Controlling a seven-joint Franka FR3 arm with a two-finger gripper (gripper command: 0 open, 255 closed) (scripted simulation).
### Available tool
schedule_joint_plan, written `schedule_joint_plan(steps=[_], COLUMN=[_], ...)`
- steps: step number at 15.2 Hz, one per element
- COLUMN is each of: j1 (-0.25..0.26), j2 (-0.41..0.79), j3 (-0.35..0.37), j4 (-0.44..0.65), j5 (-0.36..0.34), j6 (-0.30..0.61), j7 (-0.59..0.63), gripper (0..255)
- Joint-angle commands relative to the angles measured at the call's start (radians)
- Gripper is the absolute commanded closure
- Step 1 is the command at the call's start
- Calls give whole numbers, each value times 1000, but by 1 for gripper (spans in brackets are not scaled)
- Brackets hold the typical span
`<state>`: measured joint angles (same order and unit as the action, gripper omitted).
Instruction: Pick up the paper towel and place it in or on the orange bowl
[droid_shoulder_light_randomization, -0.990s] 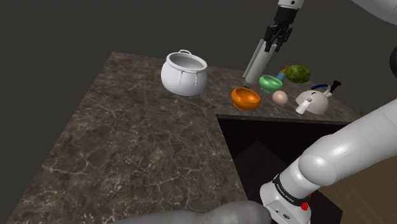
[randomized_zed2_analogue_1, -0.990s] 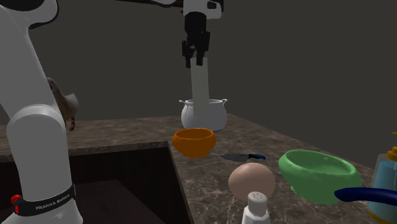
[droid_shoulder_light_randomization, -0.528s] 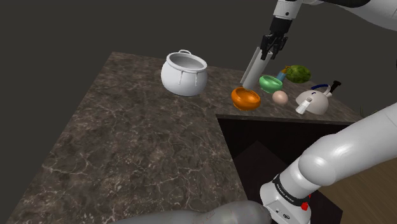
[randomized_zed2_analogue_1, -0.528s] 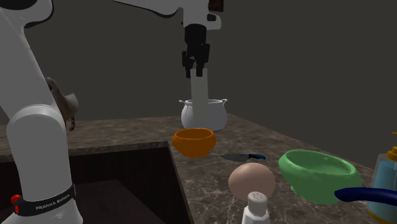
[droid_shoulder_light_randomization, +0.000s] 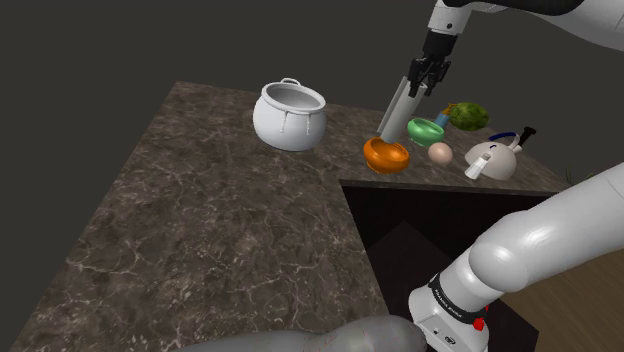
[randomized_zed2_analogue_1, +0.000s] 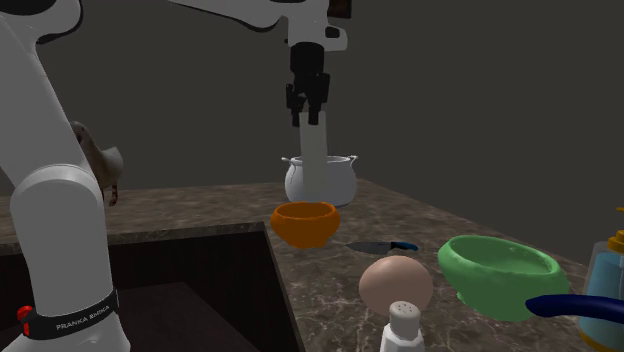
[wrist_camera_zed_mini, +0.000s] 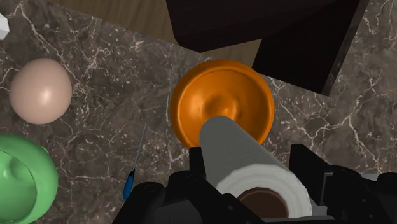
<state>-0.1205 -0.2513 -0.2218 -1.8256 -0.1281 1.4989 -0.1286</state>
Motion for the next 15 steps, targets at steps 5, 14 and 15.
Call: schedule_joint_plan(steps=[5,14,15], j1=[0,4,4], j2=[0,56,56], j3=[0,3,3], j4=[0,187,187], j5=[0,11,11], j6=[0,-132,-132], j7=[0,-11,-11], gripper=[0,0,0])
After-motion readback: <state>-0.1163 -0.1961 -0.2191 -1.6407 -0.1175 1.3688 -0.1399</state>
